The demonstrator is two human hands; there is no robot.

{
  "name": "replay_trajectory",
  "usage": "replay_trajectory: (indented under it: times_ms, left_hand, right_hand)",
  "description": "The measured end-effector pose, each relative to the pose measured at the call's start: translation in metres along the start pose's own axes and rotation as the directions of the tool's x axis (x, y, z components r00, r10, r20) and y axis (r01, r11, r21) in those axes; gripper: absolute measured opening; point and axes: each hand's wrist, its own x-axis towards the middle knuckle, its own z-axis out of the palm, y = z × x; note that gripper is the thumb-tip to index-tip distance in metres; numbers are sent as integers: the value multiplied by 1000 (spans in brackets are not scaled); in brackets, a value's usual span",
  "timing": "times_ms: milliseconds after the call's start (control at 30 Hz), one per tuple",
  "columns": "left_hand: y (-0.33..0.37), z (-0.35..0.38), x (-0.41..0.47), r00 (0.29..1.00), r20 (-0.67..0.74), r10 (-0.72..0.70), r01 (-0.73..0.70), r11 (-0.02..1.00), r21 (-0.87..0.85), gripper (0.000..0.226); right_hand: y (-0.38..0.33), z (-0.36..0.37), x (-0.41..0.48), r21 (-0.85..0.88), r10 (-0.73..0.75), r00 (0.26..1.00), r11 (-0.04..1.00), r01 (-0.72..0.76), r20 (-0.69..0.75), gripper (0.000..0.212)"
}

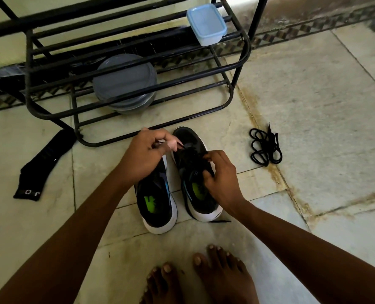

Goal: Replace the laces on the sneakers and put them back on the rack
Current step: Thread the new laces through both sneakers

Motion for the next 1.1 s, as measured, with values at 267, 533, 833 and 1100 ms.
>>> replay_trajectory:
  times_ms: [267, 533, 833, 1100]
  left_hand:
    - [29, -7, -13, 998, 57, -38, 68, 574, -816, 28]
    - [28, -8, -18, 998, 61, -25, 59, 762, -645, 22]
    - [40, -1, -18, 988, 32, 153, -140, 953, -268, 25]
    - [18, -10, -16, 992, -114, 53, -60, 996, -59, 9]
  right_hand:
    - [1, 2, 1, -2, -28, 999, 1000, 28, -16, 33]
    - [-1, 0, -1, 26, -5, 1000, 1000, 6, -24, 37]
    - [-47, -33, 22, 297, -215, 974, 937, 185, 71, 42]
    - [-67, -47, 40, 578, -162, 965, 816, 13, 208, 28]
